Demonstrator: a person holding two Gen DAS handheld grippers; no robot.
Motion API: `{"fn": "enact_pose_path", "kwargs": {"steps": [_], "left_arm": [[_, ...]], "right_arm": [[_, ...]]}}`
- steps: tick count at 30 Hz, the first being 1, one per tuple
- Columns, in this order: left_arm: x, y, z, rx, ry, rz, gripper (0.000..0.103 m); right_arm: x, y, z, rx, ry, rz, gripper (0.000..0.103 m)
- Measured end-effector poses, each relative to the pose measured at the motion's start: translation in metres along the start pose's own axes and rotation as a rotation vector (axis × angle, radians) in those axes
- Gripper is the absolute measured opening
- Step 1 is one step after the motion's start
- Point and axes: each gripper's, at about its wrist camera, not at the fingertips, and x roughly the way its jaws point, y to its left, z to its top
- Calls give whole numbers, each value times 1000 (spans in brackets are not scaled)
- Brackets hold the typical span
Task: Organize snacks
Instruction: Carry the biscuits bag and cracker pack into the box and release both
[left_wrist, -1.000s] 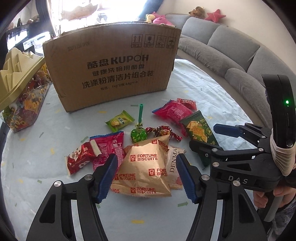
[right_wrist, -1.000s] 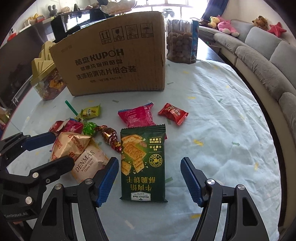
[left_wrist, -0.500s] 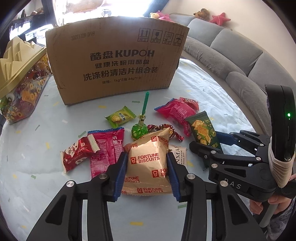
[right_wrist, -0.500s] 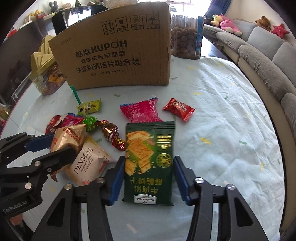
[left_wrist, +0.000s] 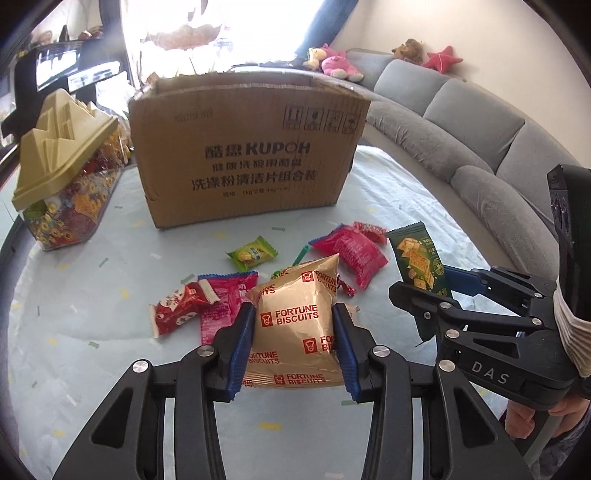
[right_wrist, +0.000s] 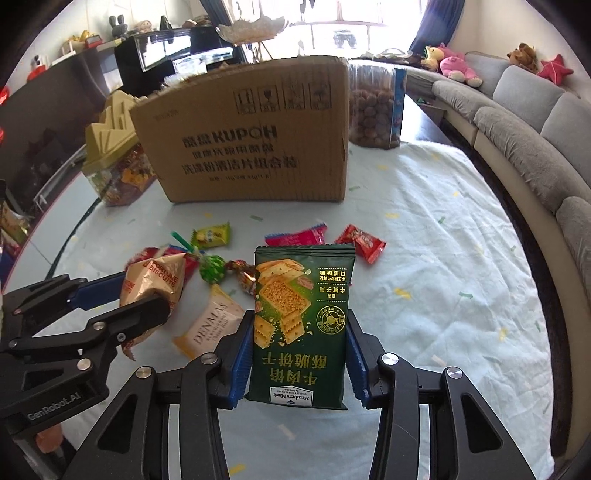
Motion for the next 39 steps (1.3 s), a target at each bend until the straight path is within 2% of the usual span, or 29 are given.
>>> {"fn": "enact_pose_path", "kwargs": {"steps": [10,19,29,39], "left_arm": [[-39,0,14,-6,-110,37,42],[-57,7,37,-7,-180,78,42],[-66,21,72,-18,-225,108,42],[-62,38,109,-27,-236,135,42]], "right_arm": [[-39,14,14,-22,-96,32,45],[-58,18,36,-15,-171,49,45],[-62,27,71,-21,-215,72,45],[-55,35,106,-47,-220,65,45]]}}
